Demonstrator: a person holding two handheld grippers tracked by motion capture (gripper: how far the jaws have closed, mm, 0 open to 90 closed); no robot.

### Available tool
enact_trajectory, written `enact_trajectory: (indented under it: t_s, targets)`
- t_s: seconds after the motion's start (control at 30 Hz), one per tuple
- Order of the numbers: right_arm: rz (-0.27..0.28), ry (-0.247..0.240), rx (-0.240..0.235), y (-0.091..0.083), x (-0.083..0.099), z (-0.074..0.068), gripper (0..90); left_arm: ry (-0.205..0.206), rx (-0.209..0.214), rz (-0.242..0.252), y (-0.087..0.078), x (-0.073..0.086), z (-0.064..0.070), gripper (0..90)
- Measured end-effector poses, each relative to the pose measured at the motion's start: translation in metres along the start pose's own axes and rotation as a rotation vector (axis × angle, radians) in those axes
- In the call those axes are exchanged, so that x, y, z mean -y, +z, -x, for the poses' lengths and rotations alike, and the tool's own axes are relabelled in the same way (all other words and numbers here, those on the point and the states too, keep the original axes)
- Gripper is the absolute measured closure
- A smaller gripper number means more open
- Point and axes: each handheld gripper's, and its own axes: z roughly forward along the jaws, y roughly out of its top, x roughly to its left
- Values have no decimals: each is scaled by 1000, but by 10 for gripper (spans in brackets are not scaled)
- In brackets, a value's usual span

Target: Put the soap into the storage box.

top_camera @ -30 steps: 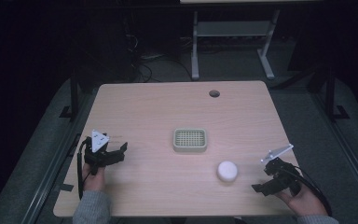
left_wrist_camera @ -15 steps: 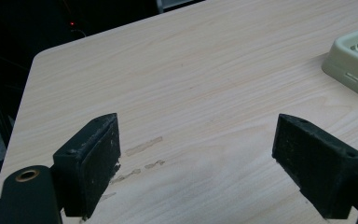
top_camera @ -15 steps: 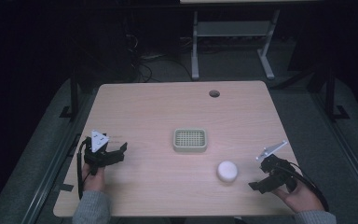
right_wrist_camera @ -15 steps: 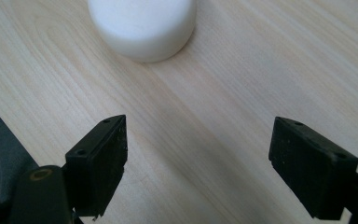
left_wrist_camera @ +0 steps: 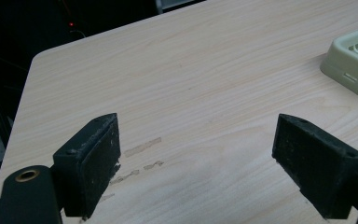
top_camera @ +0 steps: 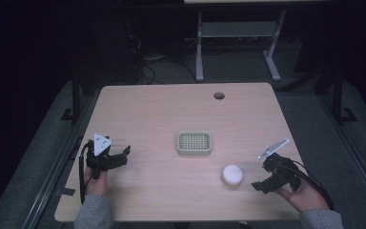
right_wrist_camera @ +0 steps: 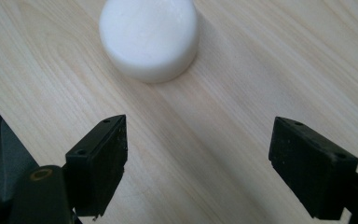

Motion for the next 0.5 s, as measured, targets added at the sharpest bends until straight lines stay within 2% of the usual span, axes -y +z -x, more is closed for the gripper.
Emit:
enact_trajectory:
  t_s: [0.5]
  targets:
    - [-13,-40,-12,3,-16,-6,188,-10,-2,4,0,0,0,149]
